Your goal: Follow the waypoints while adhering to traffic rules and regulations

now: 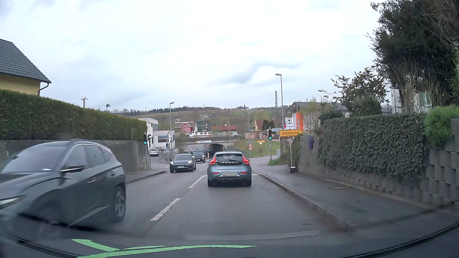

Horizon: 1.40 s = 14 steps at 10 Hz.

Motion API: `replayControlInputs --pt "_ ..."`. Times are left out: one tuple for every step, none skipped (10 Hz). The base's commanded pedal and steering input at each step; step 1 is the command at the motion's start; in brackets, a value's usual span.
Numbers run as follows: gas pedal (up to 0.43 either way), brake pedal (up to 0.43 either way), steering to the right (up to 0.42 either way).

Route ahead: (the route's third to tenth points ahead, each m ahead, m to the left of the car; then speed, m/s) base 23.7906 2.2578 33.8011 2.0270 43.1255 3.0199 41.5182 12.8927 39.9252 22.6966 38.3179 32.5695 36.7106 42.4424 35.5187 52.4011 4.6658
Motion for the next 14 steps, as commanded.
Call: replayControlInputs --pt "0.0 0.0 0.001" --pt "0.0 0.0 0.001" --pt "0.0 0.0 0.001" --pt "0.0 0.0 0.0" --pt "0.0 0.0 0.0" --pt "0.0 0.0 0.0" --pt "0.0 0.0 -0.001" --pt "0.0 0.0 -0.002" --pt "0.0 0.0 -0.004" --pt "0.0 0.0 -0.004" --pt "0.0 0.0 -0.004" --pt "0.0 0.0 -0.004" --pt "0.0 0.0 -0.004" --pt "0.0 0.006 -0.004"
